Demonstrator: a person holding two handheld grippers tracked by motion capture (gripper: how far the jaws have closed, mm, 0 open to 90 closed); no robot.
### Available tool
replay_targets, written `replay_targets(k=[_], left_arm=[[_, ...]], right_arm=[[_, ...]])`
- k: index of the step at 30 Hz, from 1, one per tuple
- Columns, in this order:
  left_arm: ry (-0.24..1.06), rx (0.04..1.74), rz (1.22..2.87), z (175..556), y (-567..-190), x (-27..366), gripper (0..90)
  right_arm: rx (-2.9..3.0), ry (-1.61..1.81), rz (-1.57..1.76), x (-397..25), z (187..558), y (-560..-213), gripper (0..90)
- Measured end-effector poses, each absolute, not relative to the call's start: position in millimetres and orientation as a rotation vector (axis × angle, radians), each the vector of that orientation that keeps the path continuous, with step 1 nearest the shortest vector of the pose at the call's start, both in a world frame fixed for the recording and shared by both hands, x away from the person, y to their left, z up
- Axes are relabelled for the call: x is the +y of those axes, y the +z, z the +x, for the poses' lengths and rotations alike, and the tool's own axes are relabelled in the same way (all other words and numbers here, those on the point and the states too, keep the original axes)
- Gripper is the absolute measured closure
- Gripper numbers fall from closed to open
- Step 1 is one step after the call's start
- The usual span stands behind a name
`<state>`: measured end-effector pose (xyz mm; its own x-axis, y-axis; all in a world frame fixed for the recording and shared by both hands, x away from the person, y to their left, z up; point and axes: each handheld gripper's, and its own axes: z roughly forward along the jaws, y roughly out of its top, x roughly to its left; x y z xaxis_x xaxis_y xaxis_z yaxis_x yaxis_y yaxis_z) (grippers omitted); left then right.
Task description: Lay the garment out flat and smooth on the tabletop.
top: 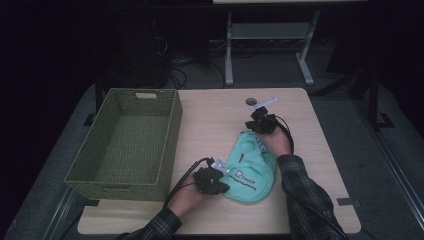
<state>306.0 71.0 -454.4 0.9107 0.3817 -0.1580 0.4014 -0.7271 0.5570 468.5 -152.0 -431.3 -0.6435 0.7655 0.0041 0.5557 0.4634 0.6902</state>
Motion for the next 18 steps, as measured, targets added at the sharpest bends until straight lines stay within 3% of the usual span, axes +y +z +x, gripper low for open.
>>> replay_targets(k=[4,9,18], left_arm=[[-0.057,0.565,2.452,306,-454,71,85.7],[-0.052,0.585,2.417,312,-450,72,82.3],[0.039,0.608,2.391,336,-436,74,80.4]], right_arm=[[2.417,1.007,1.128,-159,461,-427,89.4],[2.414,1.048,1.129,-176,446,-423,82.3],[2.381,1.080,1.125,-208,415,-419,79.9]])
